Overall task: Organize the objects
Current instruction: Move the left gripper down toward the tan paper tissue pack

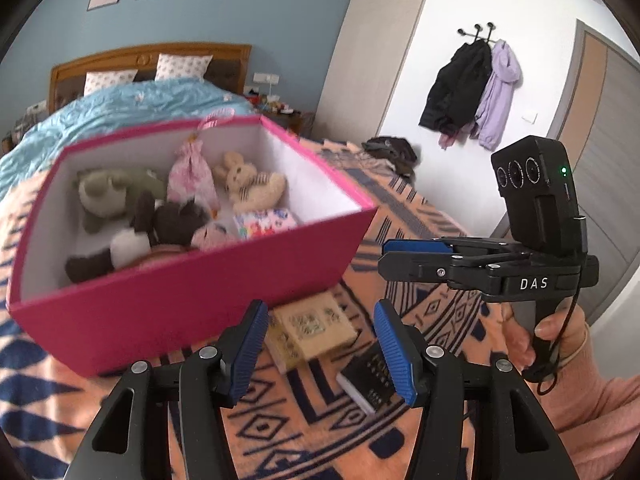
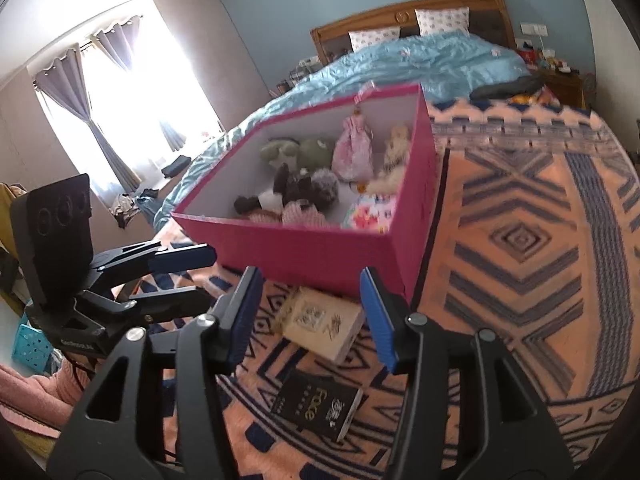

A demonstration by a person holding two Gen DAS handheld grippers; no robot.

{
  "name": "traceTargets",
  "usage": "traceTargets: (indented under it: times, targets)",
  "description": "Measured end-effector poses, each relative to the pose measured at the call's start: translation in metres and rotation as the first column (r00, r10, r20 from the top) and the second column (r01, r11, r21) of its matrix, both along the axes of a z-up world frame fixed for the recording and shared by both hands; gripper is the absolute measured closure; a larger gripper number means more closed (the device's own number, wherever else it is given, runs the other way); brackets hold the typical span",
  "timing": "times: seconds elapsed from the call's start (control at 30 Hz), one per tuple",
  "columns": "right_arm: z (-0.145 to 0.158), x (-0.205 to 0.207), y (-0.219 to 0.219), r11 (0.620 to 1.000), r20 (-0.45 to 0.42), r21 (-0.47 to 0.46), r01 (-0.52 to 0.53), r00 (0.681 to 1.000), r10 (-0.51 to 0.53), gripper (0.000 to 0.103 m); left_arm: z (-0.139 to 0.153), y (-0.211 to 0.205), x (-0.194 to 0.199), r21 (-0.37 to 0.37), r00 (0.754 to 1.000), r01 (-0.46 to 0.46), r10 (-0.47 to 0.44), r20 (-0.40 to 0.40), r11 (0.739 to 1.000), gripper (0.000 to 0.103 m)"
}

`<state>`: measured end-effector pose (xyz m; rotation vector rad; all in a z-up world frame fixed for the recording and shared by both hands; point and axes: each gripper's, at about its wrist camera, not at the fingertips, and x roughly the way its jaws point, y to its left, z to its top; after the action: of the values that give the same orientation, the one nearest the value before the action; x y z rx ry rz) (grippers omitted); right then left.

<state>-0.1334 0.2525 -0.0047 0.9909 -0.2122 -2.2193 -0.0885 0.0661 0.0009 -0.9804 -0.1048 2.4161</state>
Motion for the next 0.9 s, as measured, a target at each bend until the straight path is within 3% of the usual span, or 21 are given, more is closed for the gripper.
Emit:
traceTargets:
  times: [0.23,0.9]
  targets:
    - [-0.031,-0.003,-0.001,1.000,0.081,-0.006,0.000,0.997,0.001,0.050,-0.025,0.000,-0.005,0.010,0.996,-0.020,0.019,0.084,1.000,0.047]
    - [-0.065,-0.017,-0.011,1.000,0.163,0.020,0.021,0.986,-0.024,0.050,-0.057,0.008,-0.019,0.010,0.978,-0.052,0.049,0.204,0.999,0.050]
